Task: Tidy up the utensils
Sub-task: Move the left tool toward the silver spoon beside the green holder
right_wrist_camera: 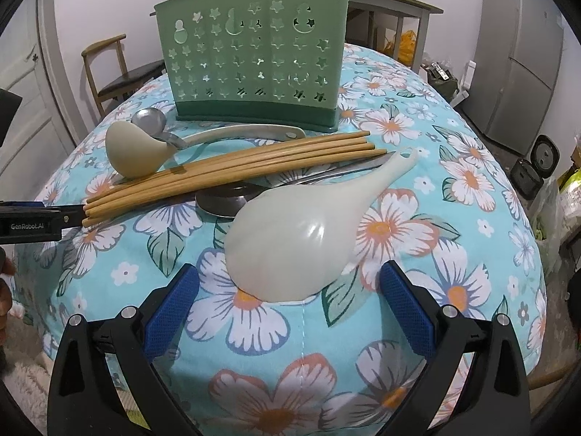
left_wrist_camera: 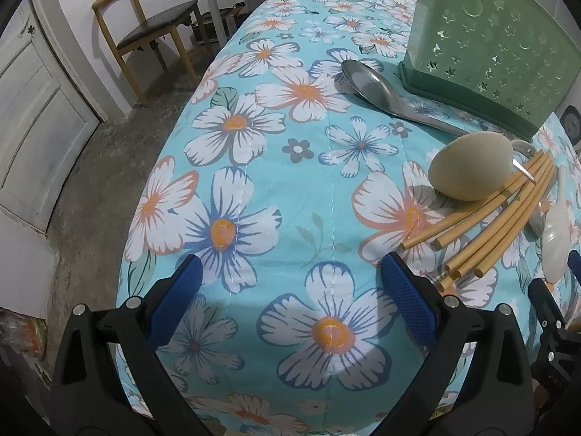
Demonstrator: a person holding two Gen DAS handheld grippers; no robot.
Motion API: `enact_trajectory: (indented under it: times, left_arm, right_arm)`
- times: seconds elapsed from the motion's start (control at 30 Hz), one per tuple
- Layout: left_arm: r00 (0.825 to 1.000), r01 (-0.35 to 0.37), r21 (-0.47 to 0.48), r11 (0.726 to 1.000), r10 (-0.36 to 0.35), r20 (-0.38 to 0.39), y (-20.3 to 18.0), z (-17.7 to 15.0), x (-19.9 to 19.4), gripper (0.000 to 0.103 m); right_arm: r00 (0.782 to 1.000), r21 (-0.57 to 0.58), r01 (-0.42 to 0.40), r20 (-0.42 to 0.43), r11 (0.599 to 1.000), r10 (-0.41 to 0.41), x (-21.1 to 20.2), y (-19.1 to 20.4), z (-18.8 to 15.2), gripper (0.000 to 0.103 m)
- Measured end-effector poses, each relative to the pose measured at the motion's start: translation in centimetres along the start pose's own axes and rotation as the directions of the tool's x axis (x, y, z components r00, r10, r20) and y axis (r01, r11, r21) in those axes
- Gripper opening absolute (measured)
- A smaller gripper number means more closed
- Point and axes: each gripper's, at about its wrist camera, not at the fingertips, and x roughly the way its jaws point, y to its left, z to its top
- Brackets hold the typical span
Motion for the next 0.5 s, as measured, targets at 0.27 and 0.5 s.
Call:
enact_trajectory:
  times: [0.27,0.5]
  left_arm:
    - [1.0,0.021,-0.008,1.0,-0.021,0.015,0.39,-0.21,-0.03,0.096]
    - [1.0,0.024,0.008,1.0,-0.024,0.0,0.52,-0.41,-0.21,0.096]
  right_arm:
    - [1.0,0.009,-0.005,0.001,1.0,0.005,-0.04,-0.12,-0.15,0.097]
    - [1.0,0.021,0.005,-0.02,1.0,-0.004,0.12,-0.05,0.06,0.097]
